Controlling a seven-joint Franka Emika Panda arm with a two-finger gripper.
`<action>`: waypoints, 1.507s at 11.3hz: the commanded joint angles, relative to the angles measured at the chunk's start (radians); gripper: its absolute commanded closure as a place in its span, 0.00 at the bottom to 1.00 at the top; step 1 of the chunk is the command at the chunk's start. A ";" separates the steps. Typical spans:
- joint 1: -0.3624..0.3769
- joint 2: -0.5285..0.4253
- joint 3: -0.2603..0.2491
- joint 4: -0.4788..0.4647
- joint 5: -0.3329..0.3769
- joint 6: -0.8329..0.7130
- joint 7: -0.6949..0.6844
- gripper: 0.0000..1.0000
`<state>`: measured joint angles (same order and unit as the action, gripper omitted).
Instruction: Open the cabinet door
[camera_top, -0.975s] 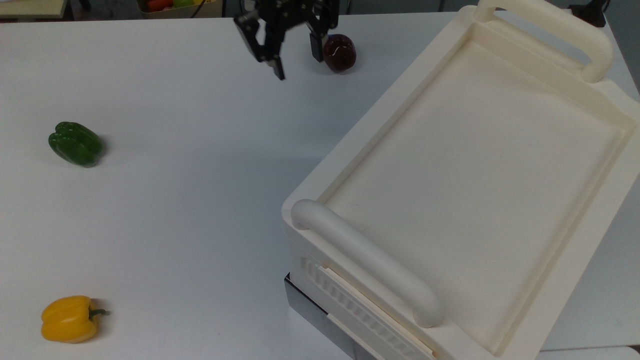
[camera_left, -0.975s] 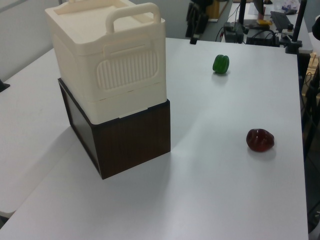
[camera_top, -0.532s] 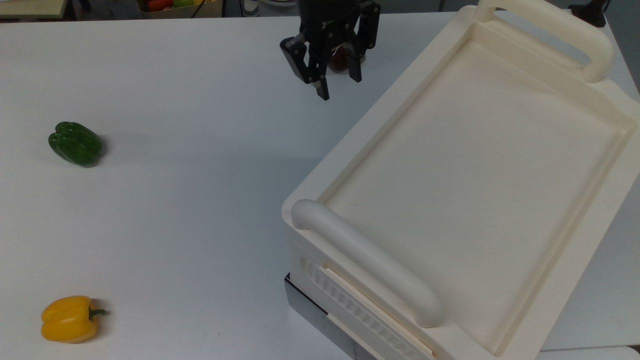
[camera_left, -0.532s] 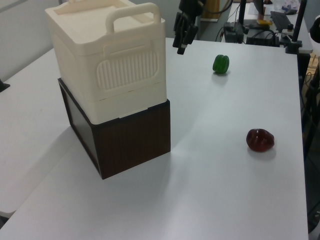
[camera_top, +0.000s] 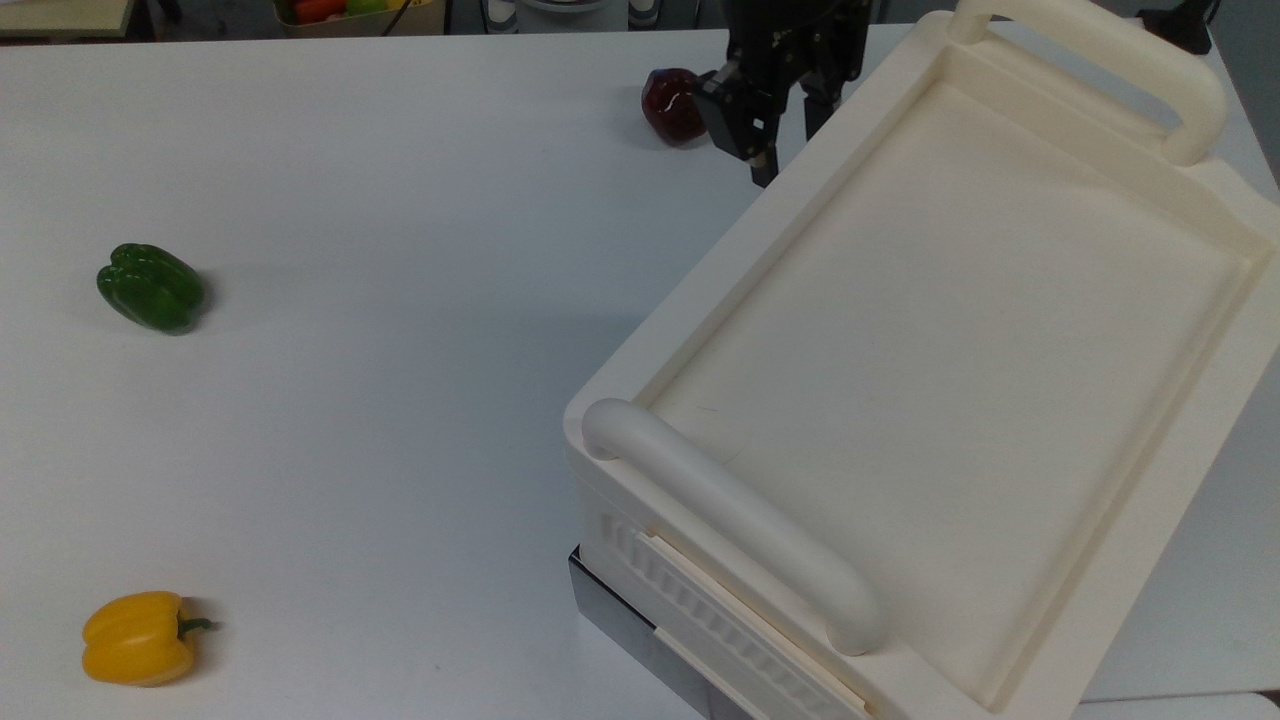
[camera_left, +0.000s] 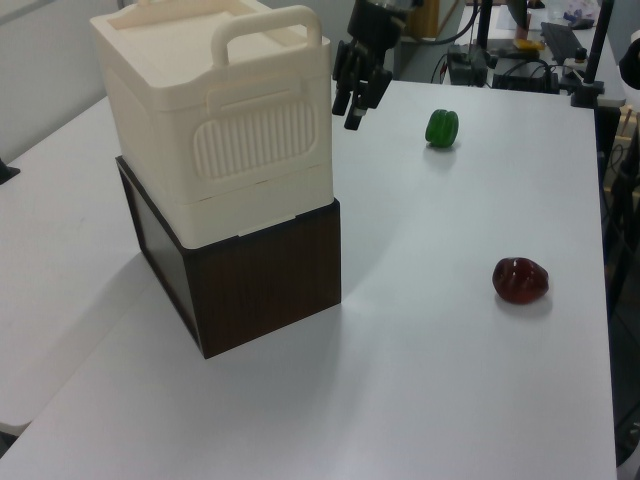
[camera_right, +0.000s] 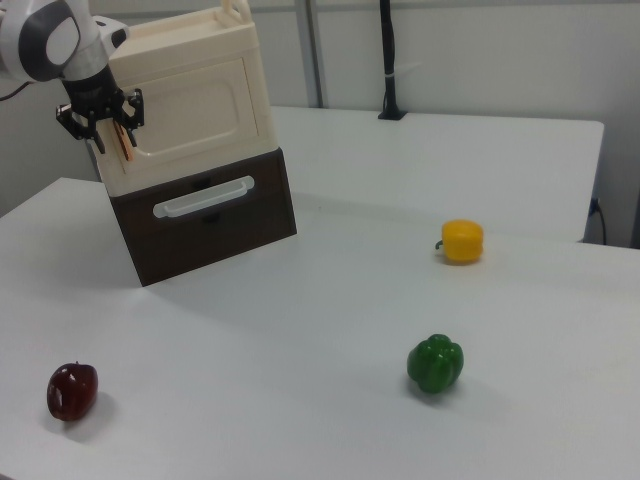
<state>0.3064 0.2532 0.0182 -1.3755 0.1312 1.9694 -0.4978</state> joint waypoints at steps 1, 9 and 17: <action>0.003 0.012 0.003 0.003 0.015 0.078 0.013 0.63; 0.036 0.072 0.000 0.056 0.001 0.103 0.053 1.00; 0.023 0.028 -0.015 0.023 0.002 -0.029 -0.027 1.00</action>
<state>0.3156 0.2822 0.0213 -1.3523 0.1303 2.0388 -0.4731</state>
